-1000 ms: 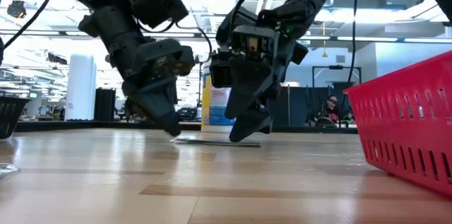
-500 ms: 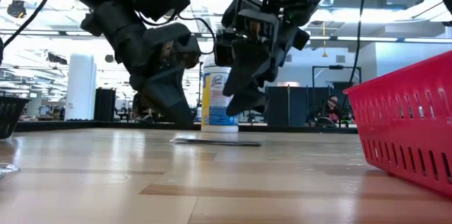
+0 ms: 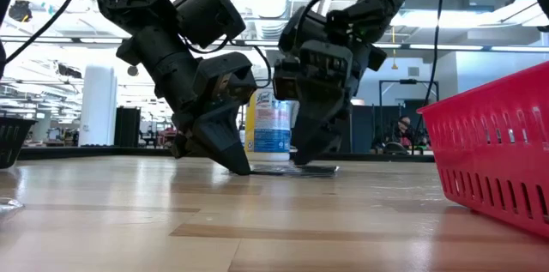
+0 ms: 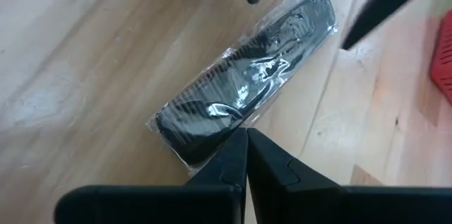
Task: Pick & Place Travel size toiletries
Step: Put the black comb into the red bin
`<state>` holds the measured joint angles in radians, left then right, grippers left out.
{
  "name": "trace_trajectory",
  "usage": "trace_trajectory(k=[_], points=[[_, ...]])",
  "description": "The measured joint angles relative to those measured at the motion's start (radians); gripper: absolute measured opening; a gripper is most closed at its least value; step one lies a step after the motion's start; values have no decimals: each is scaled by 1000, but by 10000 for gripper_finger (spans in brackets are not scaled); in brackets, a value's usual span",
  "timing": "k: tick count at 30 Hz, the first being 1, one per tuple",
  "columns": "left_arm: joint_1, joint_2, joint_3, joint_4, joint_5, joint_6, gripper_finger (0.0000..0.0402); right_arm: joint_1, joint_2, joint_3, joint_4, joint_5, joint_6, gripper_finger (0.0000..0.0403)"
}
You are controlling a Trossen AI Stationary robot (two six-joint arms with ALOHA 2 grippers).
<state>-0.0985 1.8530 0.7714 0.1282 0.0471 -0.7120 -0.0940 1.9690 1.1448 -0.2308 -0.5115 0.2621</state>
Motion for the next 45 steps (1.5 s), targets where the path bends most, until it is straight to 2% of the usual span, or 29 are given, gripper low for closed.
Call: trace_trajectory(k=[7, 16, 22, 28, 35, 45], points=[[9, -1, -4, 17, 5, 1, 1, -1, -1, -20, 9, 103, 17, 224], [8, -1, -6, 20, 3, 2, 1, 10, -1, -20, 14, 86, 3, 239], [8, -1, -6, 24, -10, 4, 1, 42, 59, -16, 64, -7, 50, 240], [8, -1, -8, 29, -13, 0, 0, 60, 71, -15, 69, -17, 75, 238], [14, -1, -8, 31, -13, 0, 0, 56, 74, -19, 88, -82, 82, 211], [15, -1, -9, 38, -14, 0, 0, 57, 74, -20, 95, -48, 116, 148]])
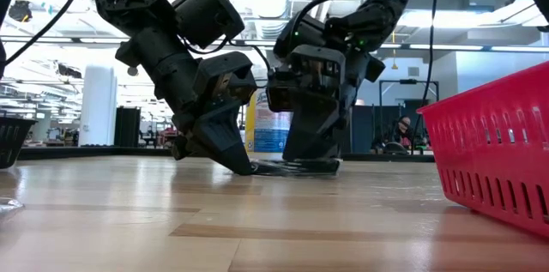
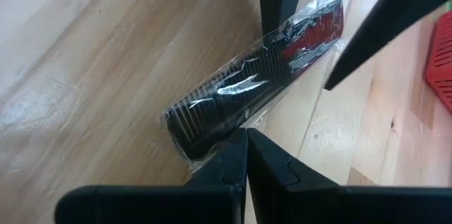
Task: Pick & Place Travel size toiletries
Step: Put the black comb into the red bin
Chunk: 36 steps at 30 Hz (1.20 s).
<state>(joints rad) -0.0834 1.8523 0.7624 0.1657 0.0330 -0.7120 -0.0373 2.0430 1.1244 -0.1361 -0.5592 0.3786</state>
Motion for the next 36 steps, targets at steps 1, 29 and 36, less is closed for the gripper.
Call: trace_trajectory(k=[1, 29, 36], points=[[0, 0, 0, 1, 0, -1, 0, 0, 0, 0, 0, 7, 12, 140], [-39, -613, -99, -73, -454, 41, 1, 75, -379, -2, -120, 420, 448, 2], [-50, -734, -161, -109, -371, 52, 1, 255, -503, -2, -175, 701, 756, 1]])
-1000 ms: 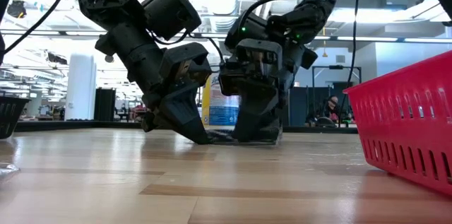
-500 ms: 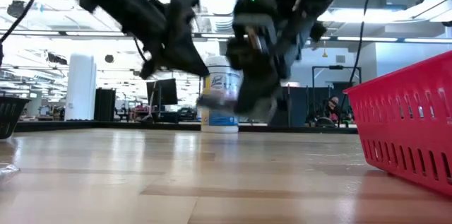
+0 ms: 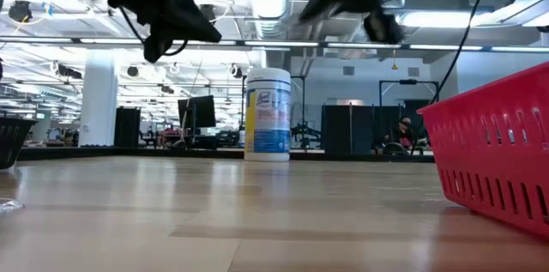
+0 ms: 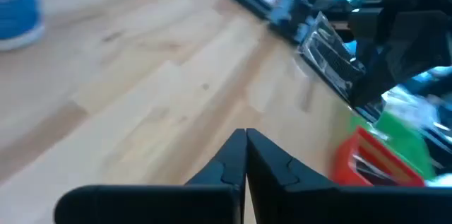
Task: Pick & Place Travel size toiletries
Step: Put the black comb into the red bin
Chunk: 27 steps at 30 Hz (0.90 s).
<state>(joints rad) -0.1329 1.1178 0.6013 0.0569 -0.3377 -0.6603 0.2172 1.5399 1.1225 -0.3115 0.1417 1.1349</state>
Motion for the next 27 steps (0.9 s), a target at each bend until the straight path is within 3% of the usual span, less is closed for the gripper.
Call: trace_trajectory(k=[6, 11, 19, 27], points=[[-72, -10, -7, -26, 29, 1, 1, 201, 11, 0, -35, 183, 274, 1], [-137, -10, -7, -27, 30, 5, 1, 347, 68, 5, -51, 273, 522, 0], [-230, -11, -6, -39, 20, -2, 1, 522, 205, 145, -203, 280, 830, 0], [-272, -11, -6, -41, 14, -2, 1, 581, 360, 407, -495, 255, 1012, 0]])
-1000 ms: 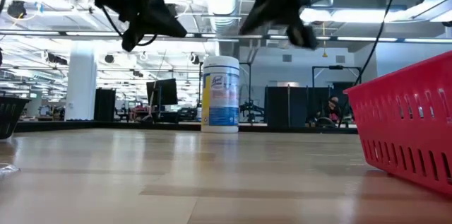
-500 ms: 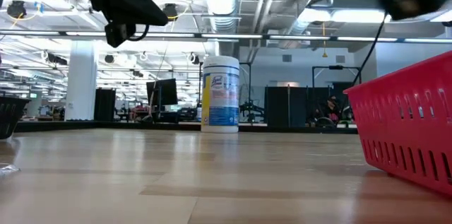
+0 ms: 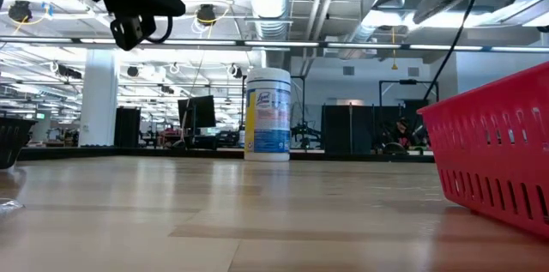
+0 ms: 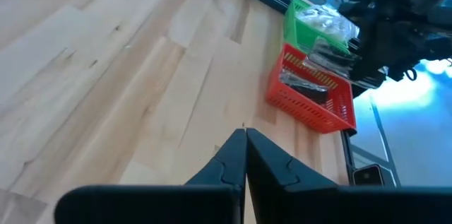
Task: Pick & Place Travel size toiletries
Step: Put the black comb into the red bin
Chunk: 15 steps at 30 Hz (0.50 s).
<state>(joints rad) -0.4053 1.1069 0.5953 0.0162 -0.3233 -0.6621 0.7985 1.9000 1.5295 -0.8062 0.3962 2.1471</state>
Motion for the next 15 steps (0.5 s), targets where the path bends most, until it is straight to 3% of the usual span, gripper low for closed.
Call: trace_trajectory(k=[6, 15], points=[[-13, 0, 0, 0, 1, 0, 1, 3, 116, 178, -182, -130, -30, 0], [-15, 0, 1, 0, 1, 0, 1, -7, 202, 201, -213, -215, -38, 0]])
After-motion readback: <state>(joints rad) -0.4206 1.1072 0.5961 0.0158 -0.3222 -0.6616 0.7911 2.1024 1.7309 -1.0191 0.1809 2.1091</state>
